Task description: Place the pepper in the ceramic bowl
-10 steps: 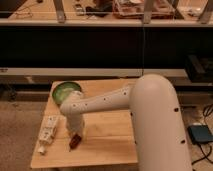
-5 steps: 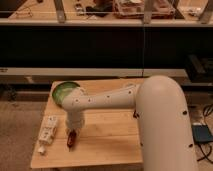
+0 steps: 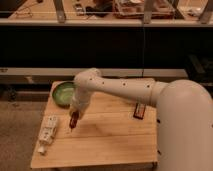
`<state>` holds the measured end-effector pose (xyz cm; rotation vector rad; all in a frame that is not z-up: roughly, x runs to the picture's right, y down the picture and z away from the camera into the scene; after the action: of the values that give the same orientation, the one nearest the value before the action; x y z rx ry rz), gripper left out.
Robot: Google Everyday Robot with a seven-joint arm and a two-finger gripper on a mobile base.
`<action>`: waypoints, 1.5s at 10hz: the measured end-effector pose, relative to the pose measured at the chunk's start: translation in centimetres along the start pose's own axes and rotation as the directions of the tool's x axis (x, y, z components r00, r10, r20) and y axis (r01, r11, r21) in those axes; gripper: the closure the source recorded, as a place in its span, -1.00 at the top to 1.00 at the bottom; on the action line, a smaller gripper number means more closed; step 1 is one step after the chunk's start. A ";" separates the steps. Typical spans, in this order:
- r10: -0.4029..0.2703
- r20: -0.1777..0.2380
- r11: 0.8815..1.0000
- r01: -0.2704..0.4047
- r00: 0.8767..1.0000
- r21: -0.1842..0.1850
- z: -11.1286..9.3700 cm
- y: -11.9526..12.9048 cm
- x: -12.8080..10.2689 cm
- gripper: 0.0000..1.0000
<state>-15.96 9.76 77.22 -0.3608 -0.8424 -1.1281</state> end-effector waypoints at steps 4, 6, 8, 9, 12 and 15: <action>0.036 -0.100 0.984 -0.018 0.994 0.176 -4.9 -7.2 6.8 -0.55; 0.036 -0.119 0.980 -0.012 0.992 0.199 -3.8 -9.9 8.7 -0.55; 0.040 -0.130 0.982 -0.015 0.991 0.187 -1.0 -10.8 10.7 -0.55; 0.046 -0.131 0.985 -0.023 0.990 0.173 1.0 -10.9 12.0 -0.55; 0.095 -0.122 0.985 -0.075 0.988 0.159 4.5 -10.4 16.2 -0.42; 0.145 -0.122 0.977 -0.122 0.982 0.174 4.8 -10.1 20.4 0.22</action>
<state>-23.44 -4.44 94.00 -0.1977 -0.7753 -0.9390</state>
